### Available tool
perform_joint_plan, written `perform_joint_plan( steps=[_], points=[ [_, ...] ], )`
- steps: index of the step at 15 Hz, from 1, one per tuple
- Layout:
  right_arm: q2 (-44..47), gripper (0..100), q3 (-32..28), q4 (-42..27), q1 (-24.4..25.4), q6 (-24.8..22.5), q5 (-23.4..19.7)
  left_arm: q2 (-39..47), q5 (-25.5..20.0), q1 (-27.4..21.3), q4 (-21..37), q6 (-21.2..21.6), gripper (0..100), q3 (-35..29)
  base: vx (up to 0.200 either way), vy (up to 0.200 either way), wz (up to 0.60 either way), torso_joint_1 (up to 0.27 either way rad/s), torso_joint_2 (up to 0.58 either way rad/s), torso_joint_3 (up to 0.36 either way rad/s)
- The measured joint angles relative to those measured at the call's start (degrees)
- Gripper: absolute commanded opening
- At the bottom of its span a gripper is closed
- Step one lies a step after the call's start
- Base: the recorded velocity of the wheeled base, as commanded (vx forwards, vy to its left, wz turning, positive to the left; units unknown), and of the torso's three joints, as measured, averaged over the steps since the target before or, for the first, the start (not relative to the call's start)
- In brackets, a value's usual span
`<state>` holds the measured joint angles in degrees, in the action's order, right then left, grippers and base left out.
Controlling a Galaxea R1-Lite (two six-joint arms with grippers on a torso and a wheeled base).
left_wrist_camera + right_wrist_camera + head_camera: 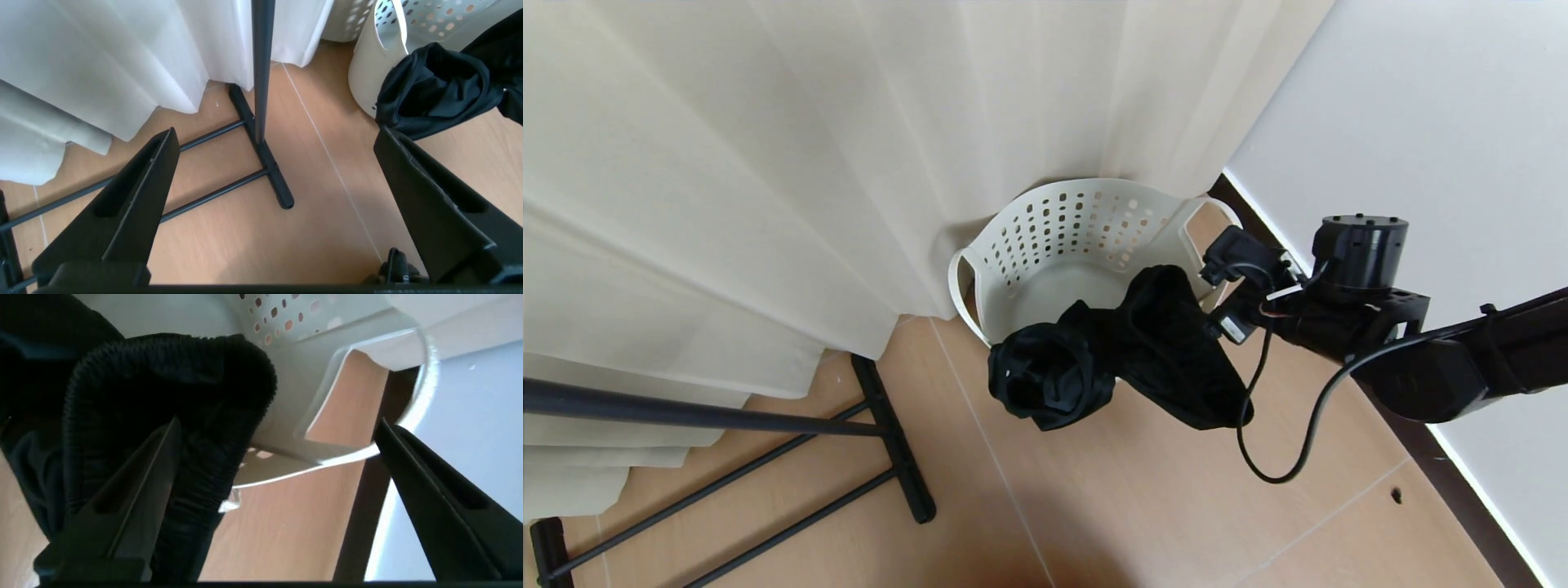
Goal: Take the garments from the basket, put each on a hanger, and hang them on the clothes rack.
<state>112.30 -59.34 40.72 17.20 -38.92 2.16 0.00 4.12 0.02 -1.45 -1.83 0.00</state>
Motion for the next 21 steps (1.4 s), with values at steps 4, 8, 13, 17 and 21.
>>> perform_joint_plan(
  steps=[4,8,13,17,21],
  points=[
    [5.64,100,-4.44,1.05,-1.5,0.99,-0.02,0.0,-0.02,0.05,0.0,0.0,100,0.0,0.0,0.0,0.0,0.0,0.0,0.0],
    [8.84,100,-7.28,1.67,-2.07,2.36,-0.09,0.0,-0.02,0.05,0.0,0.0,100,0.0,0.0,0.0,0.0,0.0,0.0,0.0],
    [12.2,100,-11.72,2.15,-2.1,5.73,-0.05,0.0,0.0,0.05,0.0,0.0,100,0.0,0.0,0.0,0.0,0.0,0.0,0.0],
    [14.25,100,-14.67,2.15,-2.05,9.81,0.02,0.0,-0.02,0.02,0.01,0.02,100,0.0,0.0,0.0,0.0,0.0,0.0,0.0],
    [15.02,0,-15.85,2.15,-2.05,10.7,0.05,0.0,0.0,0.02,0.0,0.0,100,0.0,0.0,0.0,0.0,0.0,0.0,0.0]
  ],
)
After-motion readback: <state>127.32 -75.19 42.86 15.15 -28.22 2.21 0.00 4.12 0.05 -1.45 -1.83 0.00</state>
